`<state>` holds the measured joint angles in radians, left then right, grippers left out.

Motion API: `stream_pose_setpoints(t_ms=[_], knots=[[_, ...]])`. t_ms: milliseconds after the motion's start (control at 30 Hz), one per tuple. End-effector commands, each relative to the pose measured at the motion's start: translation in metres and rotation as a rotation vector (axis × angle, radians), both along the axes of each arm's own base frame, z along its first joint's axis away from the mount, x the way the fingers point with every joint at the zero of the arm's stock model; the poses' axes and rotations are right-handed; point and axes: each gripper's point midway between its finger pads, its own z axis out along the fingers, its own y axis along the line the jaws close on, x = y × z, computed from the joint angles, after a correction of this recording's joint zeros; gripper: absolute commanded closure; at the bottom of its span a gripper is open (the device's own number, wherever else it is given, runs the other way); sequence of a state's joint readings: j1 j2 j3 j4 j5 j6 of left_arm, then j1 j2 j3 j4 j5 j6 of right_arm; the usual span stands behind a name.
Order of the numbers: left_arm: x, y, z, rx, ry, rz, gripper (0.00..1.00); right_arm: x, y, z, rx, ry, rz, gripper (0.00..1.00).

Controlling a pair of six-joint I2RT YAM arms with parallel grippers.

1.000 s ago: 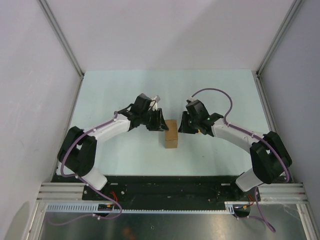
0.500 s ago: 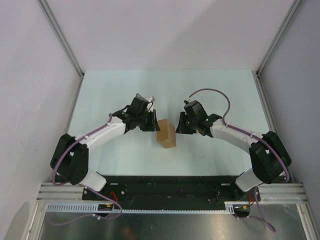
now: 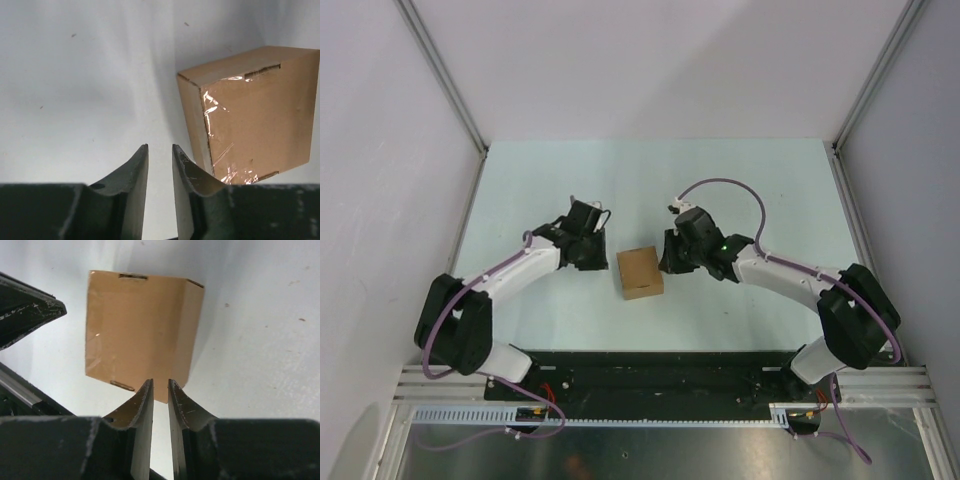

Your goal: Unpack the express box

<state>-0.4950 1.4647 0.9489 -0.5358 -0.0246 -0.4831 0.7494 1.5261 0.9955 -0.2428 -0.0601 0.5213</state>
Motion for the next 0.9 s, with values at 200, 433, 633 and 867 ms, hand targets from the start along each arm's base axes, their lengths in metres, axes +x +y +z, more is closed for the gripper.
stream_pose_setpoints(t_ms=[200,433,633,867], knots=[[-0.011,-0.02,0.025,-0.227,-0.007,0.056,0.52,0.024,0.05,0.017,0.025,-0.141,0.065,0.77],[-0.018,-0.037,0.015,-0.331,0.024,0.025,0.51,0.028,0.058,-0.004,-0.067,-0.12,0.07,0.74],[-0.012,-0.041,0.012,-0.341,0.006,0.009,0.52,0.022,0.055,-0.017,-0.107,-0.091,0.073,0.76],[-0.011,-0.029,-0.005,-0.279,0.012,0.012,0.59,0.02,0.047,-0.029,-0.157,-0.057,0.049,0.84]])
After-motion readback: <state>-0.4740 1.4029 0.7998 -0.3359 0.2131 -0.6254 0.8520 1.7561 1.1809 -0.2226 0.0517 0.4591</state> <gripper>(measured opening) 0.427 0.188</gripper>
